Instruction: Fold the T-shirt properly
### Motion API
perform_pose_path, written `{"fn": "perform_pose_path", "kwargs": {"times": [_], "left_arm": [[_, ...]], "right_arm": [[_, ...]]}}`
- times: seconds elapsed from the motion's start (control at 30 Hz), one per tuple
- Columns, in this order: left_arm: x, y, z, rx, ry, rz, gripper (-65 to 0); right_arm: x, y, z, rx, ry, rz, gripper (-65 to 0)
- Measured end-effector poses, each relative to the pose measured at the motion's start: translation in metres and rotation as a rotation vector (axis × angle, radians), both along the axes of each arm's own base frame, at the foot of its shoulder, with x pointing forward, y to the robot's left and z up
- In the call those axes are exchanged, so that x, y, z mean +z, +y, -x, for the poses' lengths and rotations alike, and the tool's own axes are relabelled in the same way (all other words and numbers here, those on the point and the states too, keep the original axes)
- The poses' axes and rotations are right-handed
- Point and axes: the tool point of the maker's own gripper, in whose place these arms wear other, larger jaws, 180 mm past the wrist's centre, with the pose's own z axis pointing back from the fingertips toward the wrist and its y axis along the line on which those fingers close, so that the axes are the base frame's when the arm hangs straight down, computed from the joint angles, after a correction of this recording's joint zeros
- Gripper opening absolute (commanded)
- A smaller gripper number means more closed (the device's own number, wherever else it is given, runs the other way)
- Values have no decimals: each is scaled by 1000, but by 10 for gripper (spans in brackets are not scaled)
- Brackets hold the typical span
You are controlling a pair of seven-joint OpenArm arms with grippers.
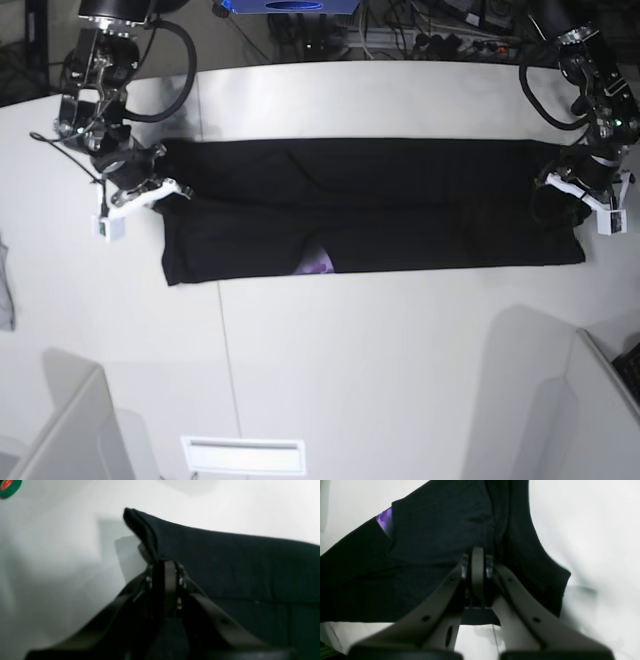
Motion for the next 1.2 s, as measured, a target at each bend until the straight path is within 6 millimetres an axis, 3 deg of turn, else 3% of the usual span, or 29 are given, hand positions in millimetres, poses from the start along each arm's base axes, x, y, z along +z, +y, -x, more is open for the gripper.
{"fn": "perform_pose_path", "kwargs": {"times": [0.37,0.63,0.97,1.2], "left_arm": [[5,-73,-10,-147,-20,18,-650],[-7,-123,-12,-256,1,75,-650],[-17,-166,-11,-334,19,133,-650],[-21,-201,-16,-354,37,178,-650]], "right_arm": [[-1,0,0,-1,2,-1,-650],[-1,-1,0,-1,5,0,-650],[-2,-1,0,-1,5,0,-650],[-15,-6,4,-9,48,2,-650]]}}
